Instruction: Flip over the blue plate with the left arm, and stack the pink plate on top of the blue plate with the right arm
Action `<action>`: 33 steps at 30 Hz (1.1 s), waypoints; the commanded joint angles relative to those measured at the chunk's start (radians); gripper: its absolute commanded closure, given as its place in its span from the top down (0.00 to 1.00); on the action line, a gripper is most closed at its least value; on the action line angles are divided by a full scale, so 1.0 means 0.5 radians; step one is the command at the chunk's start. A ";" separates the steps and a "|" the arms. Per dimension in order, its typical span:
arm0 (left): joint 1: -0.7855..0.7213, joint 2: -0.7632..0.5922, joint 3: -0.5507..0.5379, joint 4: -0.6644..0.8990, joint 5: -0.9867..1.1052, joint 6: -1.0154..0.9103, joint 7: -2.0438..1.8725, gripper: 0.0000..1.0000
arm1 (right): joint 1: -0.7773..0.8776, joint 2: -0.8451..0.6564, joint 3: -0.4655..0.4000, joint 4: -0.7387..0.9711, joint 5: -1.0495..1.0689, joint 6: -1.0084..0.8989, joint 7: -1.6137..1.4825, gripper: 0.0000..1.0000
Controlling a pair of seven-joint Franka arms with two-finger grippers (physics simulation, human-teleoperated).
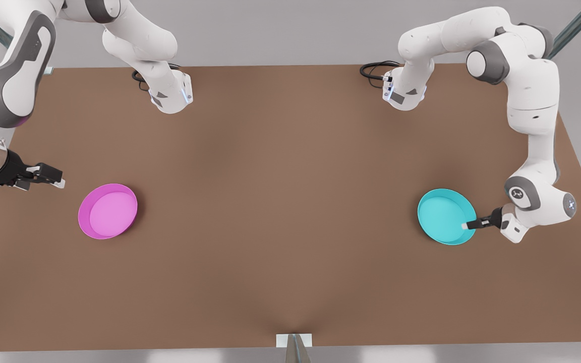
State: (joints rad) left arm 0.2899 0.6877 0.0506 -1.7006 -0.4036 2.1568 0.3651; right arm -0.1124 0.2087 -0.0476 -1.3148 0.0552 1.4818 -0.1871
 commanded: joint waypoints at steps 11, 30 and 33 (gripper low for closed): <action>0.015 -0.007 0.015 -0.044 0.197 -0.074 0.166 0.68 | -0.002 0.000 0.000 -0.003 0.000 0.000 0.000 1.00; 0.015 -0.029 0.058 -0.121 -0.107 0.052 0.135 0.36 | 0.001 0.000 0.000 -0.003 0.003 0.000 0.000 1.00; 0.015 -0.025 0.058 -0.106 -0.162 0.055 0.107 0.37 | 0.001 0.003 0.000 -0.003 0.003 0.000 0.000 1.00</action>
State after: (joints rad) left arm 0.2974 0.6764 0.0806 -1.7523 -0.4672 2.1856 0.4151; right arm -0.1121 0.2087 -0.0475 -1.3162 0.0567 1.4818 -0.1871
